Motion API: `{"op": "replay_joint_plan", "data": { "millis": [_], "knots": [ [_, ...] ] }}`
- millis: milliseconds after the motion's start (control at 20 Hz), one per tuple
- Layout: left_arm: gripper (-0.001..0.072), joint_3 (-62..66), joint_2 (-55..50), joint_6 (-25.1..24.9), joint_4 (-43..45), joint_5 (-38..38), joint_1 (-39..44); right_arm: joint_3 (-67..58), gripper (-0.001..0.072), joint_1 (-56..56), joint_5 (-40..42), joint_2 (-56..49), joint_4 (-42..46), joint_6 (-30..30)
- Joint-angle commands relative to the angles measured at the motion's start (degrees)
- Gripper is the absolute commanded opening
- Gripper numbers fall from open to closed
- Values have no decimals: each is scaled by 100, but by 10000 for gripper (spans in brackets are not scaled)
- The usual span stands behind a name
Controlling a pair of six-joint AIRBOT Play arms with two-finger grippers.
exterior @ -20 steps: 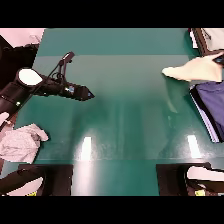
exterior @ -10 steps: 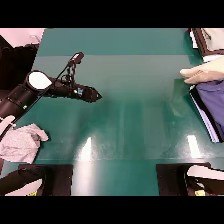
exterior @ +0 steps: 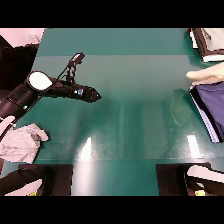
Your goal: Fold the shirts.
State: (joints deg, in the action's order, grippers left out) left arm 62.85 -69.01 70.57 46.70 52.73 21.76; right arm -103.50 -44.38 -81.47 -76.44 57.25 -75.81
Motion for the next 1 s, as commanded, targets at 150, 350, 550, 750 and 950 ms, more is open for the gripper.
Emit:
{"op": "replay_joint_plan", "data": {
  "millis": [150,350,550,750,950],
  "knots": [
    [25,7,-4,-55,101,190,2,1211,19,-450,-269,894,1349,-476],
    [25,7,-4,-61,142,321,2,2140,35,-1228,-286,1285,1349,-476],
    [25,7,-4,-160,153,503,2,2728,598,-2000,-275,1401,1329,-483],
    [25,7,-4,-162,153,516,2,2767,596,-2175,-302,1429,741,-800],
    [25,7,-2,-162,155,236,-2,2767,596,-1237,-59,1615,-396,-791]
  ]
}}
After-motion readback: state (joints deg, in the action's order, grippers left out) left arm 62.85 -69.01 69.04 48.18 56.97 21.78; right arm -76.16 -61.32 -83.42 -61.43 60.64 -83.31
